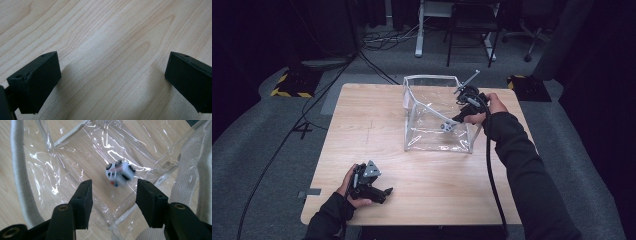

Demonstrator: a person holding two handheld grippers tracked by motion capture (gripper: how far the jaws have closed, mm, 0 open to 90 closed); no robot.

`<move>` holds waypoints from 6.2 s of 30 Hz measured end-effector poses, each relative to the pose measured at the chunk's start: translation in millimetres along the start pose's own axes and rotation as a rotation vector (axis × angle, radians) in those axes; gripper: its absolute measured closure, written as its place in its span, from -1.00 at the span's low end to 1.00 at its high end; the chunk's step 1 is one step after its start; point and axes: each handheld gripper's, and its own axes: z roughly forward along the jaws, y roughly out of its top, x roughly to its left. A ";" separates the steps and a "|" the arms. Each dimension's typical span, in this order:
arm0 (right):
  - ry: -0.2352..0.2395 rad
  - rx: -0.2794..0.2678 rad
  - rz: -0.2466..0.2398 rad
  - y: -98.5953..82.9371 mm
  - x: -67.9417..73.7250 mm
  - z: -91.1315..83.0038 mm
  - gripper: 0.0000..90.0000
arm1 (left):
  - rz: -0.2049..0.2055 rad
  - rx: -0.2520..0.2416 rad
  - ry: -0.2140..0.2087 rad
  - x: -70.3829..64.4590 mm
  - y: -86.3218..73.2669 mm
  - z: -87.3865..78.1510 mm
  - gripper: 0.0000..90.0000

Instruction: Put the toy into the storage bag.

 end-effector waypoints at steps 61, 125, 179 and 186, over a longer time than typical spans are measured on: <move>-0.136 -0.372 0.046 -26.4 -10.2 -26.0 -0.28 | 0.000 0.000 0.000 0.0 0.0 0.0 -0.99; -0.224 -0.434 0.194 -80.4 -49.0 -48.2 -0.39 | 0.000 0.000 0.000 0.1 0.0 0.0 -0.99; -0.169 -0.331 0.191 -137.8 -40.2 3.1 -0.40 | 0.001 0.000 0.000 0.1 0.0 0.0 -0.99; -0.165 -0.314 0.186 -146.2 -36.4 8.8 -0.40 | 0.001 0.000 0.000 0.1 0.1 0.0 -0.99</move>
